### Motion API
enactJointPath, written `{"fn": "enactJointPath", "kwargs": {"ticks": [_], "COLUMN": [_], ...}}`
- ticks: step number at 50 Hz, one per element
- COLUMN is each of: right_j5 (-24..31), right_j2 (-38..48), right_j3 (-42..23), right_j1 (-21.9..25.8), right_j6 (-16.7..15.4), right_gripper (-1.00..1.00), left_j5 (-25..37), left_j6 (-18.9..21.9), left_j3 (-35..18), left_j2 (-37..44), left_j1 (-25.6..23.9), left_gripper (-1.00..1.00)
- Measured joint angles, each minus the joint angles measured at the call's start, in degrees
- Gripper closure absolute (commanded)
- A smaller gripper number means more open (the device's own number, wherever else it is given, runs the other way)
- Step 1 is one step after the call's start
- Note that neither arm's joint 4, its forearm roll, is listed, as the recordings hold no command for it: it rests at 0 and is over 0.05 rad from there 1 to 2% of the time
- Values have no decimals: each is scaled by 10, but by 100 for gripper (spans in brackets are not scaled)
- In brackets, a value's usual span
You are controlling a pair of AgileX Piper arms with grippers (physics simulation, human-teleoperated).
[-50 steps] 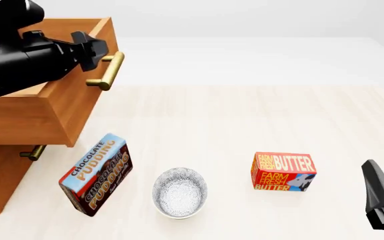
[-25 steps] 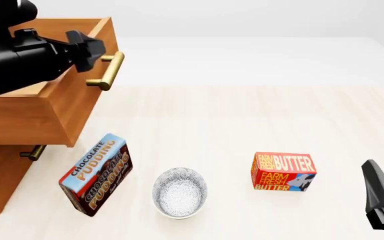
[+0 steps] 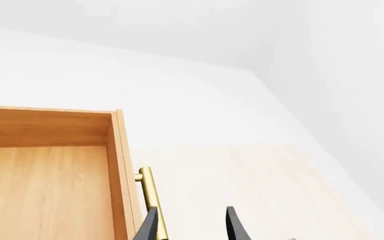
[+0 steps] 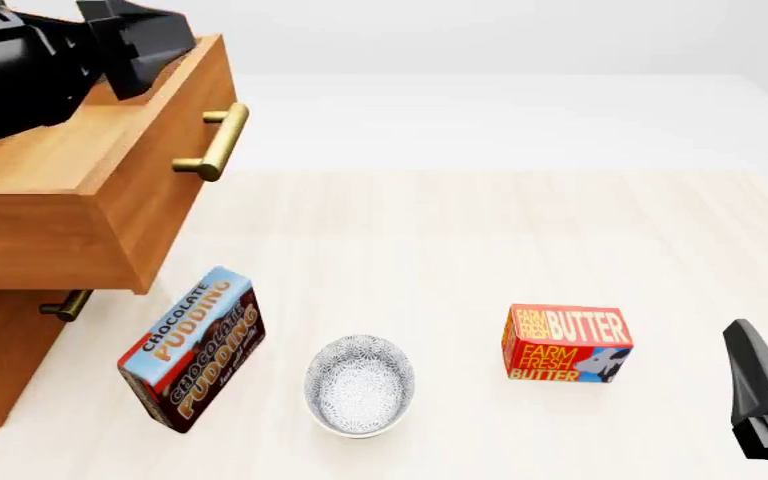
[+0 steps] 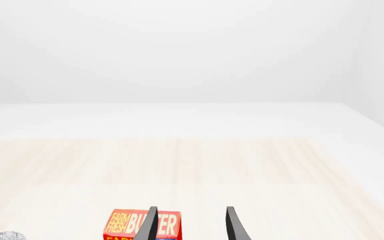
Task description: Put the bowl in the top drawer of the cabinet.
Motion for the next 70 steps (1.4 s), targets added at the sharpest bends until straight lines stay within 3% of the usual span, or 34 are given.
{"fn": "enactJointPath", "kwargs": {"ticks": [25,70], "right_j5": [0,0], "right_j2": [0,0], "right_j3": [0,0], "right_j1": [0,0], "right_j6": [0,0], "right_gripper": [-100,-100], "left_j5": [32,92], "left_j6": [25,40], "left_j3": [3,70], "left_j2": [-64,-191], "left_j1": [-45,-103], "left_gripper": [-100,-100]}}
